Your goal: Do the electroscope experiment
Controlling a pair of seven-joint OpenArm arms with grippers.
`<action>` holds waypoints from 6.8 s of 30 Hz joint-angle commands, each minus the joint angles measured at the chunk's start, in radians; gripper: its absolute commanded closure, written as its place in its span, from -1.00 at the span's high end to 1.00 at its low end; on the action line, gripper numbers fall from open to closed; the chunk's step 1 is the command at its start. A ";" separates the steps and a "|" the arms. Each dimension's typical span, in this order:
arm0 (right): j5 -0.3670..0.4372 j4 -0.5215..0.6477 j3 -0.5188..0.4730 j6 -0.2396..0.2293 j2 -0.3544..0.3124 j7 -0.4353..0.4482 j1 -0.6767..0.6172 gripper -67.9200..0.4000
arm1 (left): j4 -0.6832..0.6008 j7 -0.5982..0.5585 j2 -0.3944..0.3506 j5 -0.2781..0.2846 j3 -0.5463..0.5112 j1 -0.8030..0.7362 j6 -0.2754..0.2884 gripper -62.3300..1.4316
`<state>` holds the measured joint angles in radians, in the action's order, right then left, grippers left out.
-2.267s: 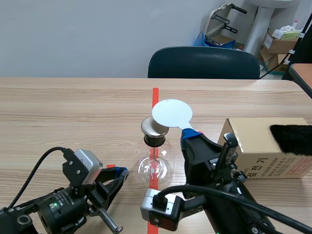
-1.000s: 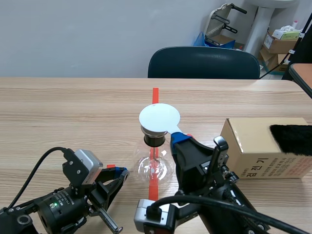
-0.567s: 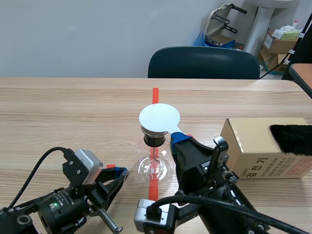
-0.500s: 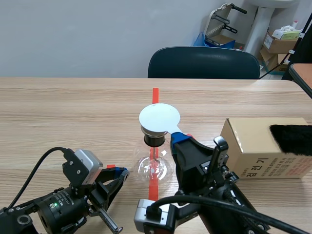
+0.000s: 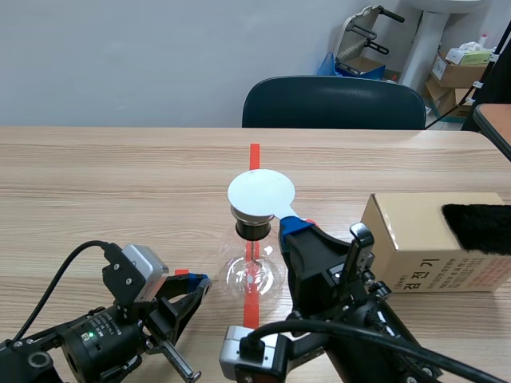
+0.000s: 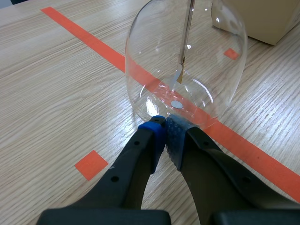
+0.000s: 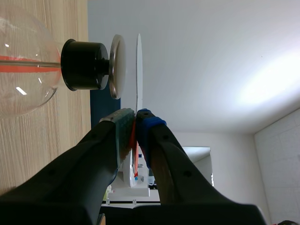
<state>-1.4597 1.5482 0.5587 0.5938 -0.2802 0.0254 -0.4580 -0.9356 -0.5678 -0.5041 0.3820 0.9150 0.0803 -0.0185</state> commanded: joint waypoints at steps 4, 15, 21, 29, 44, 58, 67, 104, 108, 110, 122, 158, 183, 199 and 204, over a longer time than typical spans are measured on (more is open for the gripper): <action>-0.001 0.010 -0.002 0.010 -0.011 0.001 0.011 -0.96 | -0.011 -0.010 0.005 -0.004 -0.005 -0.003 0.003 -0.87; -0.001 0.010 -0.002 0.010 -0.011 0.001 0.011 -0.96 | -0.011 -0.010 0.005 -0.004 -0.005 -0.003 0.003 -0.87; -0.001 0.010 -0.002 0.010 -0.011 0.001 0.011 -0.96 | -0.011 -0.010 0.005 -0.004 -0.005 -0.003 0.003 -0.88; -0.001 0.010 -0.002 0.010 -0.011 0.001 0.011 -0.96 | -0.011 -0.010 0.005 -0.004 -0.005 -0.003 0.003 -0.88; -0.001 0.010 -0.002 0.010 -0.011 0.012 0.011 -0.96 | -0.011 -0.010 0.005 -0.004 -0.005 -0.003 0.003 -0.88; -0.001 0.010 -0.002 0.007 -0.011 -0.202 0.011 -0.96 | -0.011 -0.010 0.005 -0.004 -0.005 -0.003 0.003 -0.87; -0.001 0.010 -0.002 0.007 -0.011 -0.483 0.011 -0.96 | -0.011 -0.010 0.005 -0.004 -0.005 -0.003 0.003 -0.87; -0.001 0.010 -0.002 0.007 -0.011 -0.153 0.009 -0.96 | -0.011 -0.010 0.005 -0.004 -0.005 -0.003 0.003 -0.88; -0.001 0.010 -0.002 0.007 -0.011 -0.069 0.009 -0.96 | -0.011 -0.010 0.005 -0.004 -0.005 -0.003 0.003 -0.87; -0.001 0.010 -0.002 0.007 -0.011 -0.036 0.009 -0.96 | -0.011 -0.010 0.005 -0.004 -0.005 -0.003 0.003 -0.87; -0.001 0.010 -0.002 0.003 -0.011 0.038 0.009 -0.96 | -0.011 -0.010 0.005 -0.004 -0.005 -0.003 0.003 -0.87; -0.001 0.010 -0.002 0.003 -0.011 -0.329 0.009 -0.96 | -0.011 -0.010 0.005 -0.004 -0.005 -0.003 0.005 -0.87; -0.001 0.010 -0.002 0.003 -0.011 -0.477 0.009 -0.96 | -0.011 -0.010 0.005 -0.004 -0.005 -0.003 0.005 -0.87; -0.001 0.010 -0.002 0.003 -0.011 -0.086 0.009 -0.96 | -0.011 -0.010 0.005 -0.004 -0.005 -0.003 0.005 -0.87; -0.001 0.010 -0.002 0.003 -0.011 0.009 0.009 -0.96 | -0.011 -0.010 0.005 -0.004 -0.005 -0.003 0.005 -0.87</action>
<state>-1.4597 1.5482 0.5587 0.5869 -0.2802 0.0292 -0.4580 -0.9356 -0.5648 -0.5041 0.3820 0.9150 0.0803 -0.0177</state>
